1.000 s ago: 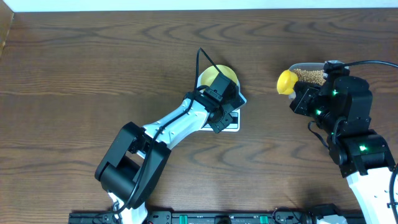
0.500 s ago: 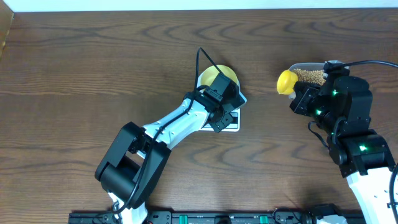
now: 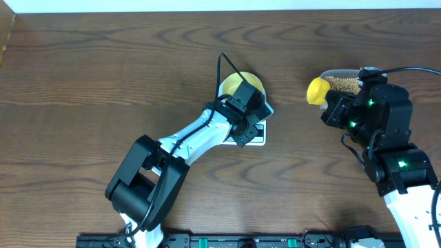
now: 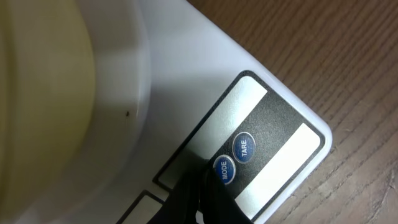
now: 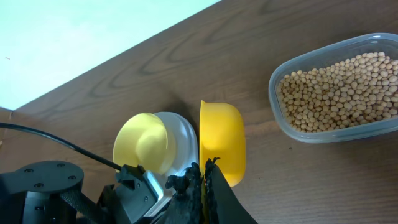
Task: Scoop item into bowl and weigh 50g on scale
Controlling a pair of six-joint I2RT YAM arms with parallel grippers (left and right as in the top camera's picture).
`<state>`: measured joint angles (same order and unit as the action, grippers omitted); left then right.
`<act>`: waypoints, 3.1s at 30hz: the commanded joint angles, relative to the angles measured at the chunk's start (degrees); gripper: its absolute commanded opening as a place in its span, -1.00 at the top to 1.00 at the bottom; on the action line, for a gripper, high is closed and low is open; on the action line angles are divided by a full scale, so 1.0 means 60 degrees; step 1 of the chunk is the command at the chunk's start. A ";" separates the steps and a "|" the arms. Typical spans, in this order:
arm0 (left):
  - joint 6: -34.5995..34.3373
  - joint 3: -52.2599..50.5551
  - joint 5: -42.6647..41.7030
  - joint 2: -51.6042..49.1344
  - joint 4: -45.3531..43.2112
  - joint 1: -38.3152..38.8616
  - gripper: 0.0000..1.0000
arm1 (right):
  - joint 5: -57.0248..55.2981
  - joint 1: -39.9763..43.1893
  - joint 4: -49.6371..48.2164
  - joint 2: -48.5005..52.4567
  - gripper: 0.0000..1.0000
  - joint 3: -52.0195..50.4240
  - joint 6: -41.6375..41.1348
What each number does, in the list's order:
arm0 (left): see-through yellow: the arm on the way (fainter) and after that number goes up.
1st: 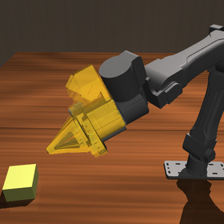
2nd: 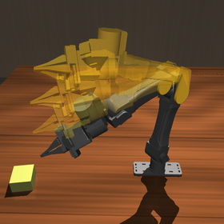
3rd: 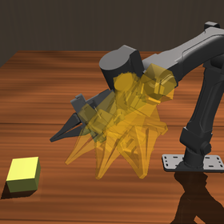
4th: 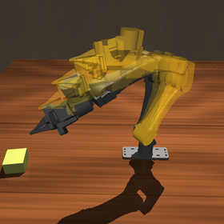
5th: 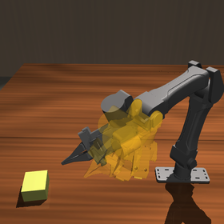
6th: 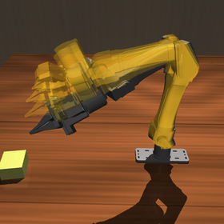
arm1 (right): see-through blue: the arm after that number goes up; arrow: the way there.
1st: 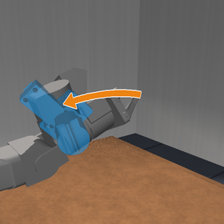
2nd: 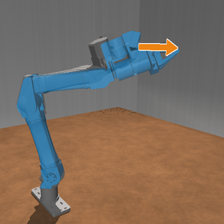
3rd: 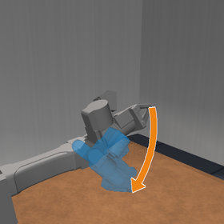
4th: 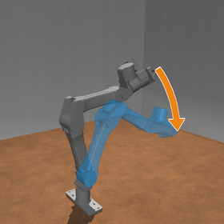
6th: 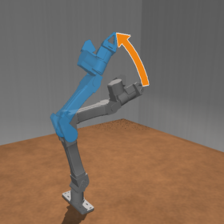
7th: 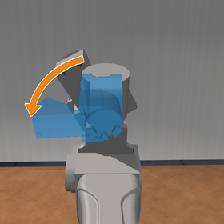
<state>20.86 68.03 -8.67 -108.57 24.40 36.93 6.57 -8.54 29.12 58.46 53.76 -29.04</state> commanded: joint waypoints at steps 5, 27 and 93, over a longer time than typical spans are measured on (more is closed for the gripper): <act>0.0084 -0.0036 0.0091 -0.0124 0.0131 0.0022 0.85 | -0.0102 0.0040 -0.0011 0.0011 0.98 0.0219 0.0142; 0.0084 -0.0036 0.0087 -0.0204 0.0127 0.0022 0.85 | -0.0102 0.0040 -0.0007 0.0011 0.98 0.0219 0.0142; 0.0051 -0.0058 0.0091 -0.0565 0.0357 0.0022 0.85 | -0.0073 0.0040 0.0007 0.0011 0.98 0.0219 0.0146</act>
<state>20.86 68.18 -8.88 -108.99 25.87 37.04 6.59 -8.54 29.12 58.46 53.76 -29.04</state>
